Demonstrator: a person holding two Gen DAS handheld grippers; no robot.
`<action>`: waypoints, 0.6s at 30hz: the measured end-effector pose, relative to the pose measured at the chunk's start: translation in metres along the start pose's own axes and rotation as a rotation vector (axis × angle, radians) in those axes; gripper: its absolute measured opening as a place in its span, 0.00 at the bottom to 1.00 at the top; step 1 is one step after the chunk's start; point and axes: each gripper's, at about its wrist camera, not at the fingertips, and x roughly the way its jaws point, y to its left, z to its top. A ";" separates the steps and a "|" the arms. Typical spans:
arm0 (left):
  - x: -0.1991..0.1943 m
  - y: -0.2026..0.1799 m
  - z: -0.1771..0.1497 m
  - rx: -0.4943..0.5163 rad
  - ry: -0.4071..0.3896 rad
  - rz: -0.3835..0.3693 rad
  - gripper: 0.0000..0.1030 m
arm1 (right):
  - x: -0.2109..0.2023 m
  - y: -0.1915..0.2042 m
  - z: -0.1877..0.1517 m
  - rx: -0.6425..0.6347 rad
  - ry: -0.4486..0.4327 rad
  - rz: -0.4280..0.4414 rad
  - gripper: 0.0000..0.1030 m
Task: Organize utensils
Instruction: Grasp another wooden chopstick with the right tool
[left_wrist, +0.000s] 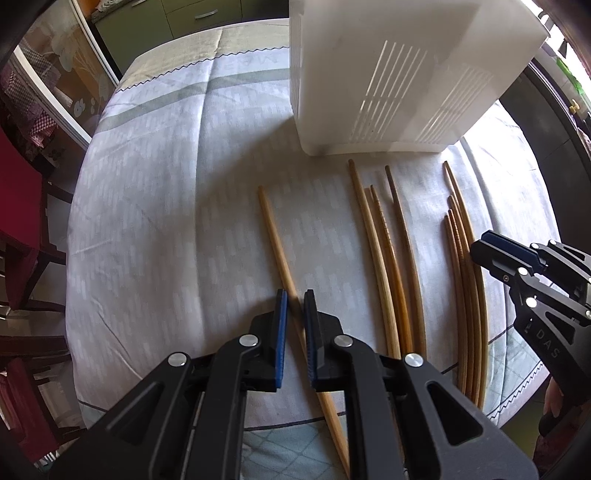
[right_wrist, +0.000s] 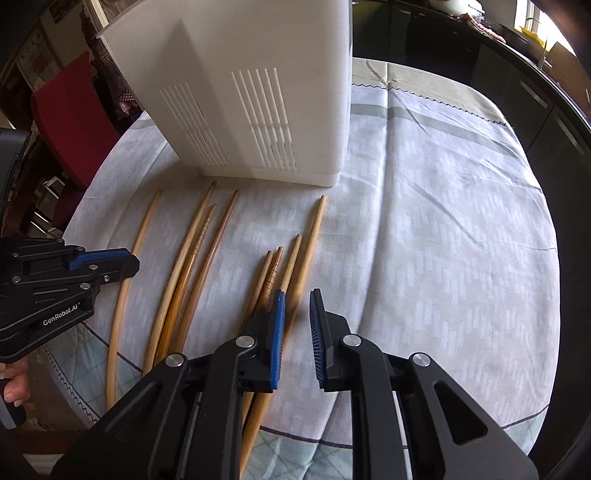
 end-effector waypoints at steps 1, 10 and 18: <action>0.001 0.002 0.002 -0.007 0.007 -0.002 0.09 | 0.002 -0.001 0.002 0.004 0.009 0.003 0.14; 0.004 0.006 0.012 -0.019 0.045 -0.003 0.11 | 0.009 -0.008 0.012 0.026 0.047 0.016 0.14; 0.009 0.000 0.028 -0.022 0.077 0.043 0.30 | 0.019 0.003 0.026 -0.017 0.057 -0.052 0.11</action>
